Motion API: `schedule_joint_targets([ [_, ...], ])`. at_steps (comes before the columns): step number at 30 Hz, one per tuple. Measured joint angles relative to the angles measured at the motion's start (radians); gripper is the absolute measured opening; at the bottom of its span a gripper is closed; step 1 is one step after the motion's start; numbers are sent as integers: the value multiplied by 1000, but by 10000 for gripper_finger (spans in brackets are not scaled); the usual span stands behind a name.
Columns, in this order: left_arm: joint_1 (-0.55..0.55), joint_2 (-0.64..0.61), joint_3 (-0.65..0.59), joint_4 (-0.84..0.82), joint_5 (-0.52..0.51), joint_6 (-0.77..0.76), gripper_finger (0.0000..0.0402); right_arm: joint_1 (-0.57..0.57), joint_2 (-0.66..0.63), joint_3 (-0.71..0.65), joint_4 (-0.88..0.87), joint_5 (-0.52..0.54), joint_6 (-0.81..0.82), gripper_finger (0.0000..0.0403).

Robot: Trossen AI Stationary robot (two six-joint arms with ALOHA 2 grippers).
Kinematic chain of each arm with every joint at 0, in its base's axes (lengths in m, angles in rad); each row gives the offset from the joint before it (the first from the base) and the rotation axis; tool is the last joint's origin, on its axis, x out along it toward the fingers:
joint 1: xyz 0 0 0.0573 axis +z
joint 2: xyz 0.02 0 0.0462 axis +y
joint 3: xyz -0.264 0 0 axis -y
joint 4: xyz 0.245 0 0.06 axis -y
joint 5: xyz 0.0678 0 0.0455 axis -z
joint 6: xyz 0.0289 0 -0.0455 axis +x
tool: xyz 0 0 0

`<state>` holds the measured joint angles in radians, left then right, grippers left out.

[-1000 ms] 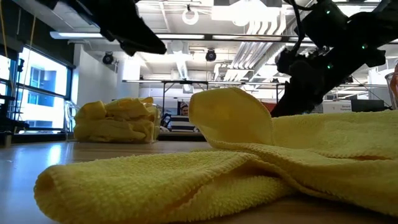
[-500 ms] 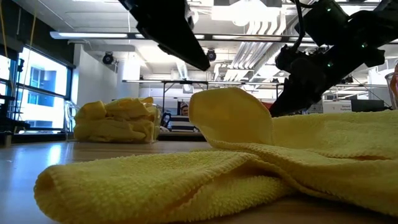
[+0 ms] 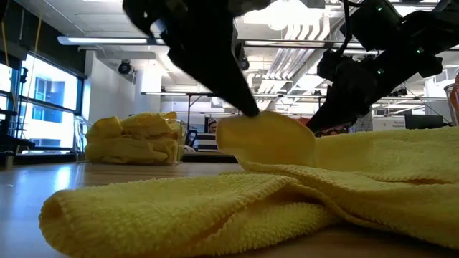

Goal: Sort microfiber towel by color & place in baskets
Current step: Put the yellow towel into the top transparent bin

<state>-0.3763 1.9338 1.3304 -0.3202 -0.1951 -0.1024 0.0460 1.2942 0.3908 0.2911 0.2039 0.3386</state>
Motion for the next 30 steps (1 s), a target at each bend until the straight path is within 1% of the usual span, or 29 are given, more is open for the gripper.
schedule_joint_targets([
  [4,0,30,0,-10,-4,0,60,0,0,0,15,-23,0,16],
  [10,0,44,-1,-41,-121,24,60,0,0,0,26,-38,9,16],
  [14,1,44,-1,-32,-138,36,59,0,0,0,26,-47,19,16],
  [17,3,44,-1,-34,-138,36,45,0,0,0,26,-47,19,16],
  [20,3,44,-1,-39,-138,36,11,0,0,0,26,-47,18,16],
  [21,4,44,-1,-40,-138,36,6,0,0,0,25,-47,18,16],
  [26,3,41,-1,-61,-156,53,1,0,0,0,25,-47,17,16],
  [30,3,-8,-1,-105,-229,53,1,0,0,0,25,-47,19,16],
])
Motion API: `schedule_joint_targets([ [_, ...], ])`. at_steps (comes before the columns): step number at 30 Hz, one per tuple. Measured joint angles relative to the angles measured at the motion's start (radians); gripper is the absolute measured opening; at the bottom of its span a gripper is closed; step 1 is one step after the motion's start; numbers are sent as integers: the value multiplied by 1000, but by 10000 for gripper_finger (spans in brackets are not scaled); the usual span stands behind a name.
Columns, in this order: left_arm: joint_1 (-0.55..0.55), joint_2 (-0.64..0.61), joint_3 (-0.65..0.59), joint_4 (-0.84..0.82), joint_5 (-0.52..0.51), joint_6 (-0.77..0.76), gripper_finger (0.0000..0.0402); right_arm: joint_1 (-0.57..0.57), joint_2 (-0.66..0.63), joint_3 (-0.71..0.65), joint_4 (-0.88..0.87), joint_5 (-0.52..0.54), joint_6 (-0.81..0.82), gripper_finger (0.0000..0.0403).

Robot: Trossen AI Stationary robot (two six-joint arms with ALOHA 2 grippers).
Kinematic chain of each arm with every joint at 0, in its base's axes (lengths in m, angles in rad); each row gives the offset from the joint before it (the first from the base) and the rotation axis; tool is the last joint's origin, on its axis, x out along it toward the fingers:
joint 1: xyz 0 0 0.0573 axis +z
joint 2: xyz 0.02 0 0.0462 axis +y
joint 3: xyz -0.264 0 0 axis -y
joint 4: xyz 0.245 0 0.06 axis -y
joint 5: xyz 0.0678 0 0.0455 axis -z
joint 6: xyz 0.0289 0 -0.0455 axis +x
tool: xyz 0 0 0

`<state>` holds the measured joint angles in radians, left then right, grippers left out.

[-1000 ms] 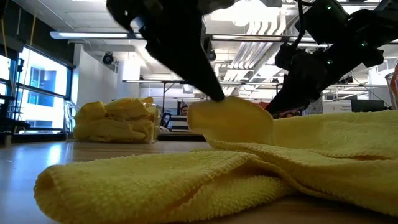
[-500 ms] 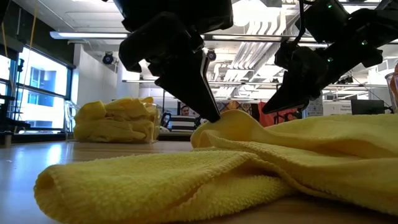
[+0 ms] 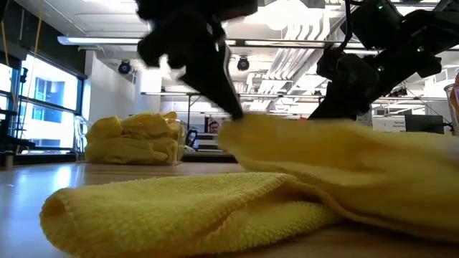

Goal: Sort microfiber towel by color & place in baskets
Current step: Put the yellow towel into the top transparent bin

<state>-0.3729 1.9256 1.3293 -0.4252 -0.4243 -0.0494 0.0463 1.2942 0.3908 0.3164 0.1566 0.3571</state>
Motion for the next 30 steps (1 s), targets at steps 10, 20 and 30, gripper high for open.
schedule_joint_targets([
  [10,12,-294,0,-204,-298,-8,0,0,0,0,1,0,-1,16],
  [20,12,-658,0,-364,-702,-8,0,0,0,0,3,0,-22,16],
  [30,115,-959,0,-327,-951,143,0,0,0,0,3,0,-19,16],
])
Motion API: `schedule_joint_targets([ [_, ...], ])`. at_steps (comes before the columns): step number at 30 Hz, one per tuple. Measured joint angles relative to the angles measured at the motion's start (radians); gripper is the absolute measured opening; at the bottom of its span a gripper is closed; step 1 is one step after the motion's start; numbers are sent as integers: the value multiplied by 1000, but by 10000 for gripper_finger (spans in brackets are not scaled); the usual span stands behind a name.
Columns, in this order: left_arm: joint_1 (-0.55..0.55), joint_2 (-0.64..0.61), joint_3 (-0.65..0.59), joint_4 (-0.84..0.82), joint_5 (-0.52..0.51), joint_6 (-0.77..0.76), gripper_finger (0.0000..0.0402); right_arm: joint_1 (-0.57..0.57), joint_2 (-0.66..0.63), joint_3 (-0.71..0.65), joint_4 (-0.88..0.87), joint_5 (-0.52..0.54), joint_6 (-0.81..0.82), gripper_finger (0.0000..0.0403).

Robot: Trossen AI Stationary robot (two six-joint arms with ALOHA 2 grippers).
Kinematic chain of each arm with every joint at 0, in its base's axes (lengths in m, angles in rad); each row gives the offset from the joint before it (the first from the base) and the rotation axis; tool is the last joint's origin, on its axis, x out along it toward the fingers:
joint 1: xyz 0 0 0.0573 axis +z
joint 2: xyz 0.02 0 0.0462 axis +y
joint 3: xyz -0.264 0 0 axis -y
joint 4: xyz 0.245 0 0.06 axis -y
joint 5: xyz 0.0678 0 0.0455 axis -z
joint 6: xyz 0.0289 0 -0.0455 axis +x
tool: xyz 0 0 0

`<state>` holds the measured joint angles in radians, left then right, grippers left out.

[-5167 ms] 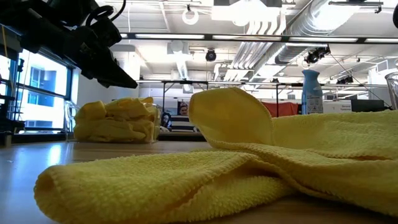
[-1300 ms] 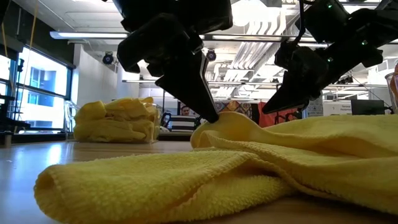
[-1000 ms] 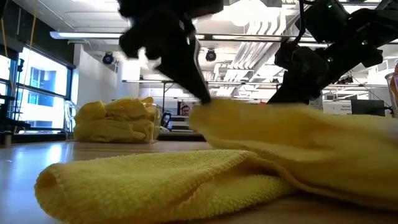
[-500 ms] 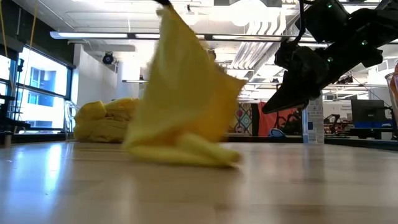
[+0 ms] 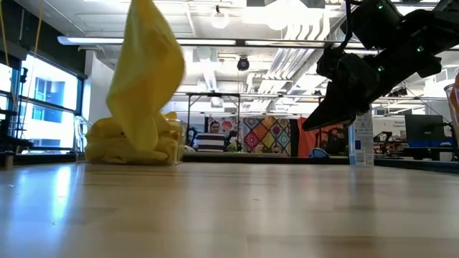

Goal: Sort microfiber towel by color & place in baskets
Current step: Put the yellow towel into the top transparent bin

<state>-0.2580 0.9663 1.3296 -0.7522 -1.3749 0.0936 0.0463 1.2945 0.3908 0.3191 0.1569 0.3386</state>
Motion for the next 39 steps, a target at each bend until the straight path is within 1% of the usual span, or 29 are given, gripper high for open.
schedule_joint_targets([
  [4,106,-68,0,133,-10,163,0,0,0,0,0,0,-1,16],
  [10,231,-120,0,464,17,466,0,-1,0,0,0,0,-7,16],
  [12,250,-122,1,533,31,518,0,-1,0,0,0,0,-7,16],
  [14,258,-123,1,538,33,525,0,-1,0,0,0,0,-7,16],
  [20,282,-103,0,370,37,423,0,-1,0,0,0,0,-7,16],
  [22,307,-85,-1,348,40,402,0,-1,0,0,0,0,-7,16],
  [25,363,-54,-2,390,98,422,0,-1,0,0,0,0,-7,16],
  [27,400,-38,-1,418,148,407,0,-1,0,0,0,0,-7,16],
  [30,444,-6,0,375,191,349,0,-1,0,0,0,0,-7,16],
  [32,465,18,-1,281,174,294,0,-1,0,0,0,0,-5,16],
  [35,500,42,-35,97,147,160,0,-1,0,0,0,0,-1,16],
  [37,524,45,-63,-42,150,36,0,-1,0,0,0,0,0,16],
  [39,546,45,-98,-185,191,-111,0,-1,0,0,0,0,0,16],
])
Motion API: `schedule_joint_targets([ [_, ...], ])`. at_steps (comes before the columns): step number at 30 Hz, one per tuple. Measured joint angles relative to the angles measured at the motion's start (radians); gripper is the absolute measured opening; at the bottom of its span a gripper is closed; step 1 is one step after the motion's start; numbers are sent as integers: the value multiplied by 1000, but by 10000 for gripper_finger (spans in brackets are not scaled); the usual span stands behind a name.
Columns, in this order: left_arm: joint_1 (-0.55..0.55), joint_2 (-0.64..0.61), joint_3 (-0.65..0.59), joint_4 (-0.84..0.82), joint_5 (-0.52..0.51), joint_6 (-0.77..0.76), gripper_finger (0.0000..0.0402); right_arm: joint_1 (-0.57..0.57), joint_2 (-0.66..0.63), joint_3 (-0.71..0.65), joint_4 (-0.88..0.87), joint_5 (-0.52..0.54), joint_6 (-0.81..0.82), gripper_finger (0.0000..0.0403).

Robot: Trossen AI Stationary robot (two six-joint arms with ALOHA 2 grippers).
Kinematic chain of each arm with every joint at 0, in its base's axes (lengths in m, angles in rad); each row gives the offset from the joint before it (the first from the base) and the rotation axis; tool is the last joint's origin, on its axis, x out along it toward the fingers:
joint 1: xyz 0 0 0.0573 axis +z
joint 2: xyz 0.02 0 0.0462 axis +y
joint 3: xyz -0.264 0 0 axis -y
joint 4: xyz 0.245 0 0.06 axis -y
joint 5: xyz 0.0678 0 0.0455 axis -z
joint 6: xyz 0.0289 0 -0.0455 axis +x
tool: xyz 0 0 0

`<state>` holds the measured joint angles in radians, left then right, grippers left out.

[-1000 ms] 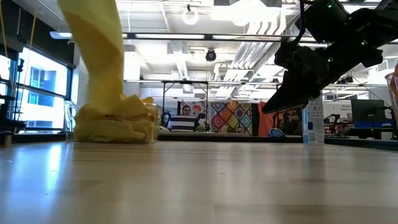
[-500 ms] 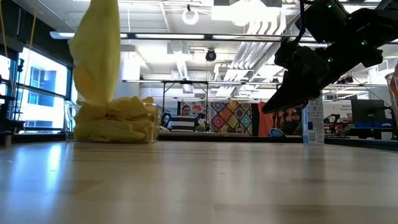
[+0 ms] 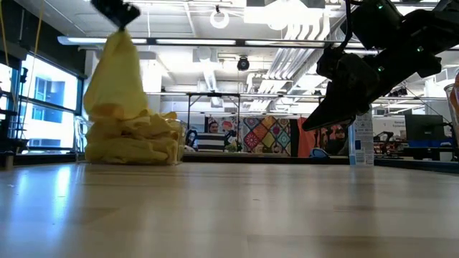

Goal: Sort microfiber towel by color & place in baskets
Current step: Put the yellow towel into the top transparent bin

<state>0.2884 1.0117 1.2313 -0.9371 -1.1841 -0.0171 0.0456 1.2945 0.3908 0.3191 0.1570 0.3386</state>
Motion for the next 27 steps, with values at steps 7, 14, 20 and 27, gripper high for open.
schedule_joint_targets([
  [7,61,-1,-190,-121,271,-350,0,0,0,0,0,-4,0,16],
  [14,113,44,-407,236,572,-262,0,0,0,0,0,-5,0,16],
  [20,155,107,-463,305,605,-317,1,0,0,0,0,-8,0,16],
  [27,289,201,-461,302,810,-431,49,0,0,0,0,-8,-4,16],
])
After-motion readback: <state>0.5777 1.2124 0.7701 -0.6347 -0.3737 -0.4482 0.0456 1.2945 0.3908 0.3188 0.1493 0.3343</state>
